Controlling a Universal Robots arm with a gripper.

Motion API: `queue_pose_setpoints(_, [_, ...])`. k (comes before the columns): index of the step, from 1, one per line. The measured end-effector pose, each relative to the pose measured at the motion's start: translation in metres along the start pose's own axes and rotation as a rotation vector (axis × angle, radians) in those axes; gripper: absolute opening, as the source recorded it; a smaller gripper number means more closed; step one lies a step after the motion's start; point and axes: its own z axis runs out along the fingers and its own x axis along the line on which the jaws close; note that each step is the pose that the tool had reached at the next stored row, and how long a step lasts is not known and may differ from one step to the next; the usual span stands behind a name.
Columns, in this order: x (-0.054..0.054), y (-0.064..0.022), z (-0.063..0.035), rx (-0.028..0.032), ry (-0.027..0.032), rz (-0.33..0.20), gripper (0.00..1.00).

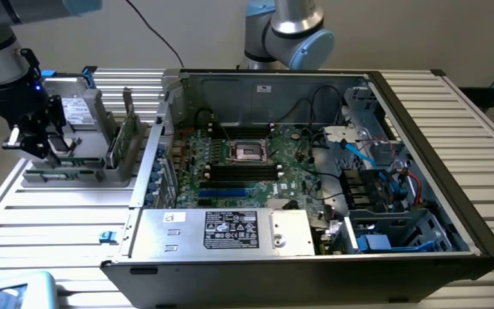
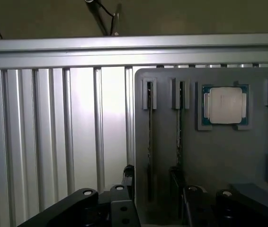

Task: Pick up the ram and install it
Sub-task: 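Pick up the ram and move it above insertion slot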

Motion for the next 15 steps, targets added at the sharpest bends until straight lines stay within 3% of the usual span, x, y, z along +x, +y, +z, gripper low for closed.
queue_pose_setpoints(15, [0.001,-0.0018,0.0272,-0.0003,0.0002,0.000,0.43])
